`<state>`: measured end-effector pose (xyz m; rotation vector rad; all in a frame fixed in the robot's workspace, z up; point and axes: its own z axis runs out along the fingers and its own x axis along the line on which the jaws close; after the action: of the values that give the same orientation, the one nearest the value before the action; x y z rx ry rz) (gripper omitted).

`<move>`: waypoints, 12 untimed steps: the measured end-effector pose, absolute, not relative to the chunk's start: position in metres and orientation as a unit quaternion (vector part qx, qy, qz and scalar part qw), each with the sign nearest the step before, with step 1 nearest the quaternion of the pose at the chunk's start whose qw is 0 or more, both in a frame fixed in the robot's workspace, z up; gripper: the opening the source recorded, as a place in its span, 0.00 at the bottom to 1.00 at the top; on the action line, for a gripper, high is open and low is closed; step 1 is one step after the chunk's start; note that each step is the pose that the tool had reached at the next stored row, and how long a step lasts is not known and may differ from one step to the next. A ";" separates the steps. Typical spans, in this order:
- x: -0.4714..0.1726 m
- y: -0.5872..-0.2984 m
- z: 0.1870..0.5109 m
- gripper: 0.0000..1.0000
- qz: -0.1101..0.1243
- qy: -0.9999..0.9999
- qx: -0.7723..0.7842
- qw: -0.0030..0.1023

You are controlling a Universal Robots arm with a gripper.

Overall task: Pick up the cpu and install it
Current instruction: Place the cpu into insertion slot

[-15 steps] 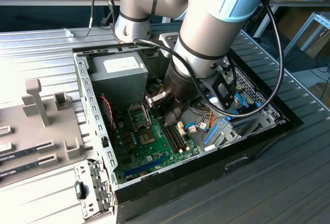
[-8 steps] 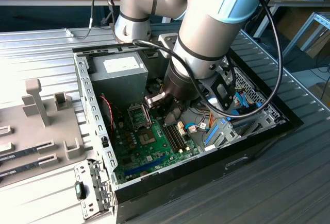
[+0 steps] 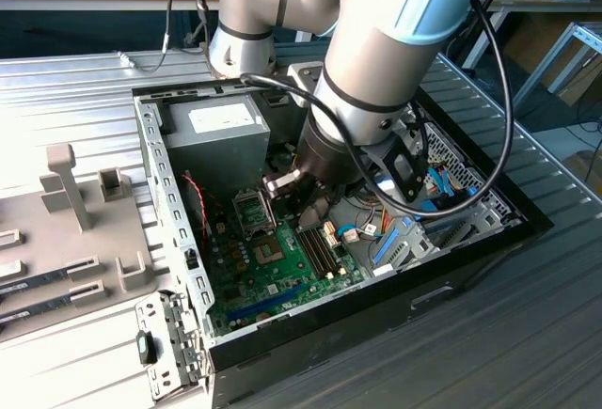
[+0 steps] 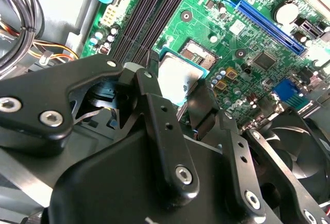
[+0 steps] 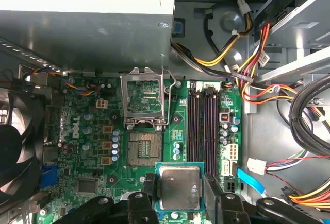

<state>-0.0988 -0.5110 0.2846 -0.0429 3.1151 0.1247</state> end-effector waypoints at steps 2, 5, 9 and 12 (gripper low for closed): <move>-0.099 -0.511 0.284 0.47 0.040 0.999 -0.014 0.012; -0.100 -0.511 0.283 0.47 0.040 0.999 -0.014 0.012; -0.100 -0.511 0.283 0.47 0.040 0.999 -0.014 0.012; -0.101 -0.511 0.281 0.47 0.040 0.999 -0.014 0.012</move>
<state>-0.1014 -0.5110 0.2813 -0.0430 3.1150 0.1249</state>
